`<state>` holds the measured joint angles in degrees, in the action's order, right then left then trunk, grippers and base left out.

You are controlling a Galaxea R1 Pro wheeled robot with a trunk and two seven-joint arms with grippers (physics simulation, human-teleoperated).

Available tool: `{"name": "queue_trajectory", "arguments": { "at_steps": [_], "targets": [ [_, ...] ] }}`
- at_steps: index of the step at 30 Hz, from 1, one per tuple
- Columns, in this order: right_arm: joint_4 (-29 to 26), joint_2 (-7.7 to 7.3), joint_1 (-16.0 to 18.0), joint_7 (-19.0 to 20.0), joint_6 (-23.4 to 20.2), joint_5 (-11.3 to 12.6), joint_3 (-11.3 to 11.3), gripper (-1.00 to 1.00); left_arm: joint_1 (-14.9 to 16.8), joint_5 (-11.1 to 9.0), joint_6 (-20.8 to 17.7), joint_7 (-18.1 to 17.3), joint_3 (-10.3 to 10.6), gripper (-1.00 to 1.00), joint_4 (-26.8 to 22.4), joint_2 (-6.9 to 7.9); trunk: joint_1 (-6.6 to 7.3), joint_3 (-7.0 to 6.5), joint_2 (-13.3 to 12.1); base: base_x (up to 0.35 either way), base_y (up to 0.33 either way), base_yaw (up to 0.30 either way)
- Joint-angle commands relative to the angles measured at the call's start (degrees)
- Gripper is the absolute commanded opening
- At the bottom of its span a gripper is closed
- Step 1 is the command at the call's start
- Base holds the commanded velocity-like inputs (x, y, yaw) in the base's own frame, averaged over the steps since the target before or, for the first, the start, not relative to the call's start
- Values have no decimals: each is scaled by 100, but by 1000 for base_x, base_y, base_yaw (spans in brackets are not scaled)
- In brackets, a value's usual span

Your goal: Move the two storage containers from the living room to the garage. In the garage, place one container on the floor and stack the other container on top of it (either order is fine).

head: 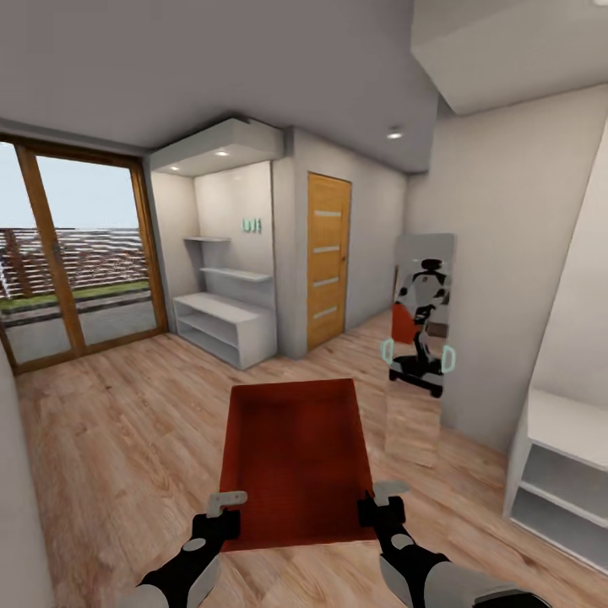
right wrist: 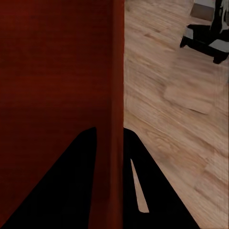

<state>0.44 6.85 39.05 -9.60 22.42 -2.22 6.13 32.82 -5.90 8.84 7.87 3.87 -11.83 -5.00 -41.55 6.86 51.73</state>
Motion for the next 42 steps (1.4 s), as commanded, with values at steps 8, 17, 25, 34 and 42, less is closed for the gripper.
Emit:
{"name": "queue_trajectory", "arguments": {
  "at_steps": [8, 17, 25, 34, 42],
  "targets": [
    [18, -30, 6, -25, 8, -15, -226, -100, 5, -8, 316, 42, 175, -100, -12, 100, -4, 9, 7, 319, 56, 233],
    [18, -27, 6, -21, 5, -7, -226, -100, 5, 0, 320, 40, 184, -100, -12, 104, -4, 9, 7, 322, 1, 12],
    [18, -27, 6, -41, -1, -2, -226, -100, 5, -5, 320, 39, 184, -100, -12, 104, -4, 9, 7, 322, 0, 0],
    [18, -25, 6, -42, -1, -6, -226, -100, 5, -2, 320, 39, 184, -100, -12, 104, -4, 9, 7, 322, 0, 0],
    [18, -25, 6, -42, -1, -6, -226, -100, 5, -7, 320, 39, 184, -100, -12, 104, -4, 9, 7, 322, 0, 0]
  ]
}}
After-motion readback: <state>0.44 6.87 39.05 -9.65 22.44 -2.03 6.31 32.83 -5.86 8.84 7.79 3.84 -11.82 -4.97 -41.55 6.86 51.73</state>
